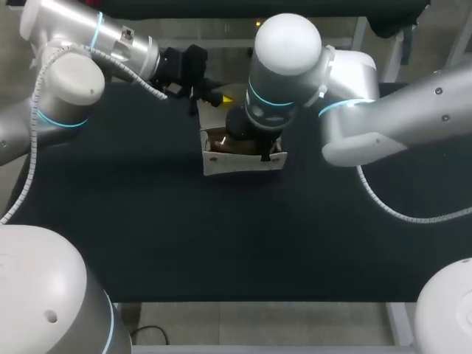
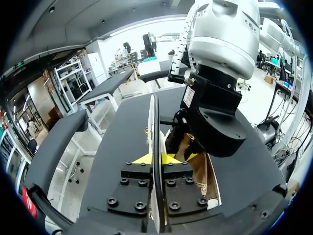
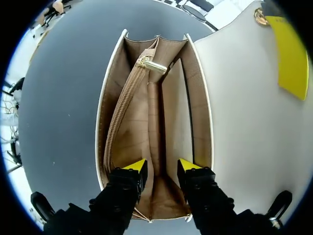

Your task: Pick up the bag, open it, inspect its contents, close it, and place it on the opposite side

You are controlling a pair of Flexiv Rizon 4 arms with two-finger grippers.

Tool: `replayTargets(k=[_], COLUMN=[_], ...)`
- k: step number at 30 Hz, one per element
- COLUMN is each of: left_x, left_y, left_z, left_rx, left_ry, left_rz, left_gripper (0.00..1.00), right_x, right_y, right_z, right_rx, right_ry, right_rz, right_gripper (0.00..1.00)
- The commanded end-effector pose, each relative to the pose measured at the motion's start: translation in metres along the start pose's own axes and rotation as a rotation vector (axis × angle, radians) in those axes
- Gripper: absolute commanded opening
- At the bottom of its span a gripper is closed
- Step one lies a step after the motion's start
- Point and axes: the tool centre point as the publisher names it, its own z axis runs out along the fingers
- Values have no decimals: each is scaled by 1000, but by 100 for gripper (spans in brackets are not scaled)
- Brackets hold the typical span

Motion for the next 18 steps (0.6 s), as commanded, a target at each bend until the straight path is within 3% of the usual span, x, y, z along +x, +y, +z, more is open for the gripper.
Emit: replayTargets(k=[1, 18], left_x=[-2, -3], left_y=[2, 2], left_z=[0, -1], left_rx=[17, 32], left_ry=[7, 24], left_rz=[7, 6], left_gripper=[0, 0], right_x=[-2, -1], right_y=[3, 4], right_z=[11, 13], right_rx=[14, 6], right_ry=[47, 47], right_rz=[-10, -6], right_gripper=[100, 100])
